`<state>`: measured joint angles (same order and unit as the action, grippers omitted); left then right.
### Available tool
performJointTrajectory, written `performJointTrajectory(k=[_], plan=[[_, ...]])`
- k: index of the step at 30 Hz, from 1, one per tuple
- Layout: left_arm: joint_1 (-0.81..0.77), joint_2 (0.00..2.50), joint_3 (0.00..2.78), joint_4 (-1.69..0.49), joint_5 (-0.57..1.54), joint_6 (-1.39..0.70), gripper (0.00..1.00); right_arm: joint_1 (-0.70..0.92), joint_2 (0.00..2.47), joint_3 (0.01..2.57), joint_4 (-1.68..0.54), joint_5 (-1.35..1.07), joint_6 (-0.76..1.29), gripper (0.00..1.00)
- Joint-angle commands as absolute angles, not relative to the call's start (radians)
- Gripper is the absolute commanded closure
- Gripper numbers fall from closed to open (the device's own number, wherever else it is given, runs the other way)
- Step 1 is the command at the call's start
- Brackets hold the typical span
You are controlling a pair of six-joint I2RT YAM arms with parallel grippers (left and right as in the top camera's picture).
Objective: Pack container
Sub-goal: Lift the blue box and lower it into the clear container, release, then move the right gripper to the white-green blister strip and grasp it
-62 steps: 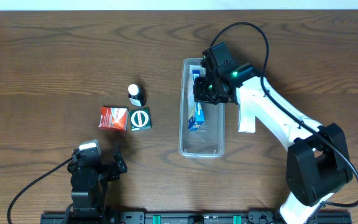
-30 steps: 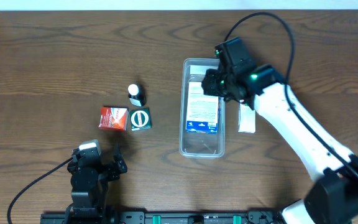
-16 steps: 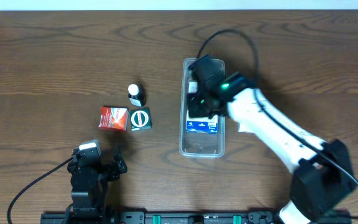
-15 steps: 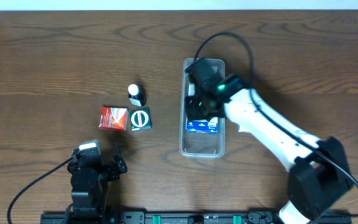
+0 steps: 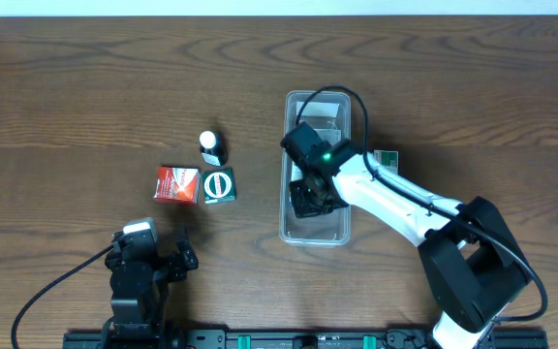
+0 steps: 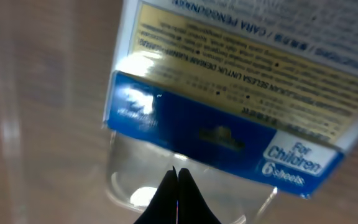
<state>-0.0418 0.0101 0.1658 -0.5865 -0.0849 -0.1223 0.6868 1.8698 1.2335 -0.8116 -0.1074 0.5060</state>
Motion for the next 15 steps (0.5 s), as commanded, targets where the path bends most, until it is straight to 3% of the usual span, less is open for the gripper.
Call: performJointTrajectory(k=[1, 15], plan=[[-0.038, 0.003, 0.153, -0.585, -0.089, -0.105, 0.02, 0.692, 1.878, 1.18, -0.758, -0.109, 0.493, 0.99], [-0.038, 0.003, 0.153, -0.585, -0.089, -0.105, 0.02, 0.669, 1.878, 1.15, -0.577, 0.019, 0.51, 0.99]])
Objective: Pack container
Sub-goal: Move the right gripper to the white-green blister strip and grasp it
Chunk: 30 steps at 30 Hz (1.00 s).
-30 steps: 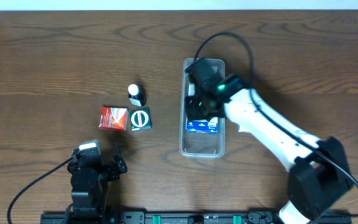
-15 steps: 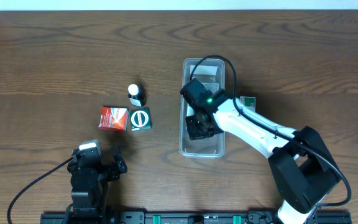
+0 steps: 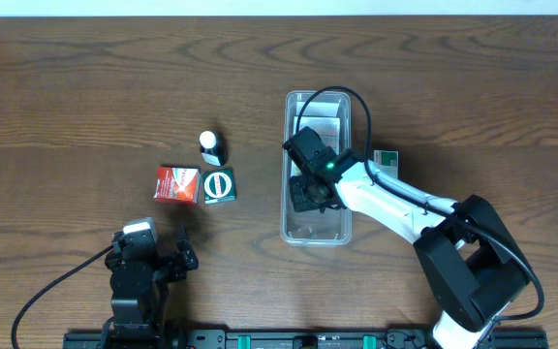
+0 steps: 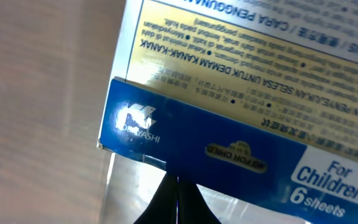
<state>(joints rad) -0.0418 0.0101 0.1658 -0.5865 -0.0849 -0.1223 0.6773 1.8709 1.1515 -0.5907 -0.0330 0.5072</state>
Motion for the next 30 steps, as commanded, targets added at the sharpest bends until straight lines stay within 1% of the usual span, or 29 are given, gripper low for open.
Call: performJointTrajectory(k=[1, 6, 8, 9, 10, 12, 15, 16, 17, 18, 19, 25, 27, 30], plan=[[-0.038, 0.003, 0.153, -0.585, -0.089, -0.105, 0.02, 0.669, 1.877, 1.15, -0.575, 0.019, 0.5, 0.99], [-0.038, 0.003, 0.153, -0.585, -0.089, -0.105, 0.02, 0.669, 1.807, 1.169, -0.629, 0.018, 0.462, 0.99], [-0.038, 0.003, 0.153, -0.585, -0.089, -0.105, 0.02, 0.665, 1.738, 1.177, -0.669, 0.018, 0.462, 0.97], [-0.038, 0.003, 0.153, -0.585, -0.089, -0.105, 0.02, 0.663, 1.695, 1.18, -0.689, 0.018, 0.462, 0.94], [-0.038, 0.003, 0.153, -0.585, -0.089, -0.105, 0.02, 0.66, 1.65, 1.182, -0.707, 0.019, 0.462, 0.89], [-0.038, 0.003, 0.153, -0.585, -0.089, -0.105, 0.02, 0.647, 1.56, 1.182, -0.734, 0.019, 0.462, 0.72], [-0.038, 0.003, 0.153, -0.585, -0.089, -0.105, 0.02, 0.603, 1.437, 1.182, -0.765, 0.025, 0.462, 0.56], [-0.038, 0.003, 0.153, -0.585, -0.089, -0.105, 0.02, 0.573, 1.395, 1.182, -0.782, 0.036, 0.463, 0.43], [-0.038, 0.003, 0.153, -0.585, -0.089, -0.105, 0.02, 0.553, 1.378, 1.182, -0.792, 0.044, 0.463, 0.34], [-0.038, 0.003, 0.153, -0.585, -0.089, -0.105, 0.02, 0.517, 1.356, 1.182, -0.81, 0.057, 0.463, 0.27], [-0.038, 0.003, 0.153, -0.585, -0.089, -0.105, 0.02, 0.481, 1.346, 1.182, -0.826, 0.06, 0.463, 0.22], [-0.038, 0.003, 0.153, -0.585, -0.089, -0.105, 0.02, 0.291, 1.406, 1.163, -0.868, 0.046, 0.494, 0.02], [-0.038, 0.003, 0.153, -0.585, -0.089, -0.105, 0.02, 0.259, 1.454, 1.156, -0.868, 0.043, 0.513, 0.01], [-0.038, 0.003, 0.153, -0.585, -0.089, -0.105, 0.02, 0.232, 1.551, 1.153, -0.863, 0.019, 0.523, 0.02]])
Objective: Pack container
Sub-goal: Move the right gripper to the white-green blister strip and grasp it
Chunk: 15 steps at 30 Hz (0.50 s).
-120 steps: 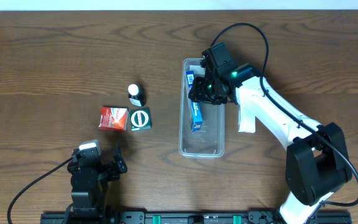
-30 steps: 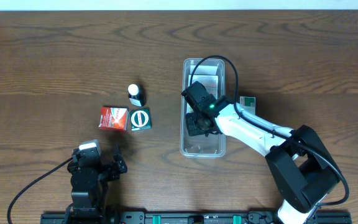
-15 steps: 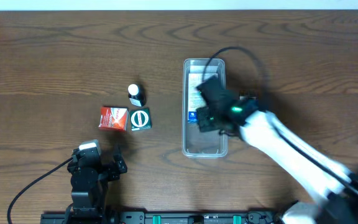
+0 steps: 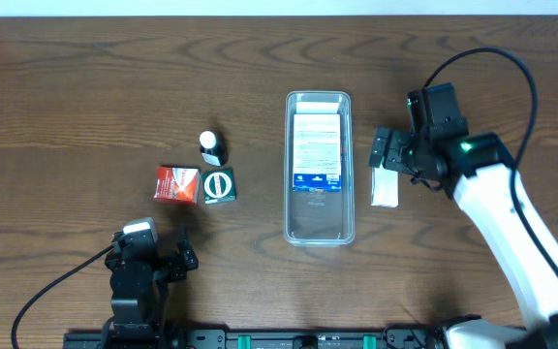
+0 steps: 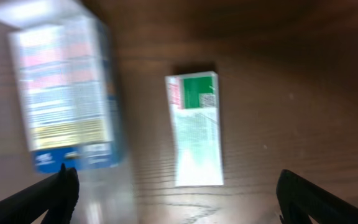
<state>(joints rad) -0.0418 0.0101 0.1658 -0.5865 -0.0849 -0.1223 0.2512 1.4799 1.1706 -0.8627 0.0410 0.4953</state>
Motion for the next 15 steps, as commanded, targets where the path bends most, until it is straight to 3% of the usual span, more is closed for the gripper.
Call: performJointTrajectory(k=[1, 15], plan=[[-0.038, 0.003, 0.153, -0.585, -0.089, -0.105, 0.02, 0.228, 1.591, 1.153, -0.855, 0.006, 0.523, 0.04], [-0.038, 0.003, 0.153, -0.585, -0.089, -0.105, 0.02, 0.216, 1.83, 1.148, -0.776, -0.022, 0.534, 0.28]])
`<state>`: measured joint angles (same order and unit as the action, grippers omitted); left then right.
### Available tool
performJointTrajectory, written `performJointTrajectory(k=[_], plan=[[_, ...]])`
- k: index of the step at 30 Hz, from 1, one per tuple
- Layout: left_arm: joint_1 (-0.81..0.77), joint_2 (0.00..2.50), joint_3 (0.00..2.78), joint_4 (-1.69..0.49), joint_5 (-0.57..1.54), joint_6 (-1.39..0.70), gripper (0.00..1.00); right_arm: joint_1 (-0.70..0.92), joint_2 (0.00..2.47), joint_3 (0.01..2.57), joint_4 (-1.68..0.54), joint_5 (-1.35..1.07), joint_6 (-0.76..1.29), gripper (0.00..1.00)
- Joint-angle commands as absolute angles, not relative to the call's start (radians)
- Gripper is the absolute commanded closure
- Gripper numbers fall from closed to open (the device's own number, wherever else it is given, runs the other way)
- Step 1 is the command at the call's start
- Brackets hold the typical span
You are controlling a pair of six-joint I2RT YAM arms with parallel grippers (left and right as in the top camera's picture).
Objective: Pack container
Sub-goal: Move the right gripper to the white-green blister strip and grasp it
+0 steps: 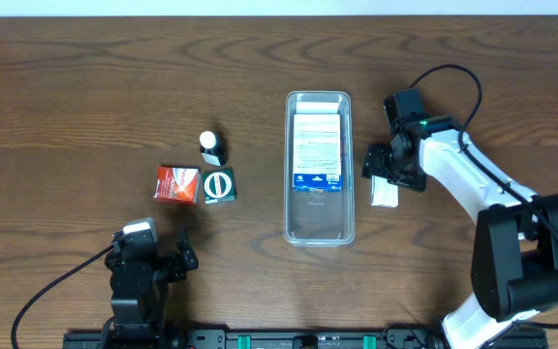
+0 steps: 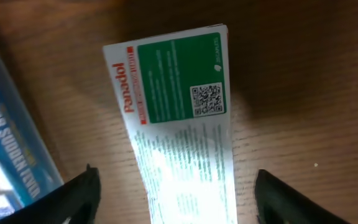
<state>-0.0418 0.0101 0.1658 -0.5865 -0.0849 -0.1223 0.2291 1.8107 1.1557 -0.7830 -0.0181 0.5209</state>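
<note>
A clear plastic container (image 1: 318,231) stands mid-table with a blue and yellow box (image 1: 318,155) lying flat inside it; that box's edge shows at the left of the right wrist view (image 2: 11,149). A green and white Panadol box (image 2: 182,118) lies on the wood just right of the container (image 1: 386,194). My right gripper (image 1: 387,167) hangs low over it, open, one finger on each side of the box and touching neither (image 2: 178,202). My left gripper (image 1: 184,256) rests near the front edge; its jaws are too small to read.
Left of the container sit a small white-capped bottle (image 1: 209,146), a red packet (image 1: 176,184) and a green square packet (image 1: 219,185). The right arm's cable (image 1: 453,73) loops over the back right of the table.
My right gripper has moved down and closer over the Panadol box, which now fills the wrist view between the open fingers. The left arm has not moved.
My right gripper was shut and low inside the container beside the blue and yellow box, at both first moments. Later it stood open, out of the container and above the Panadol box to the right. Now it straddles that box closely.
</note>
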Motion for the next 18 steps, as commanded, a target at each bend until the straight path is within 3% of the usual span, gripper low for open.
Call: performJointTrajectory(k=[1, 9, 14, 18], plan=[[-0.038, 0.003, 0.153, -0.585, -0.089, -0.105, 0.02, 0.212, 1.835, 1.147, -0.776, -0.018, 0.534, 0.3], [-0.038, 0.003, 0.153, -0.585, -0.089, -0.105, 0.02, 0.201, 1.839, 1.06, -0.707, 0.015, 0.535, 0.35], [-0.038, 0.003, 0.153, -0.585, -0.089, -0.105, 0.02, 0.201, 1.832, 1.037, -0.682, 0.015, 0.516, 0.51], [-0.038, 0.003, 0.153, -0.585, -0.089, -0.105, 0.02, 0.201, 1.787, 1.051, -0.694, 0.015, 0.491, 0.57]])
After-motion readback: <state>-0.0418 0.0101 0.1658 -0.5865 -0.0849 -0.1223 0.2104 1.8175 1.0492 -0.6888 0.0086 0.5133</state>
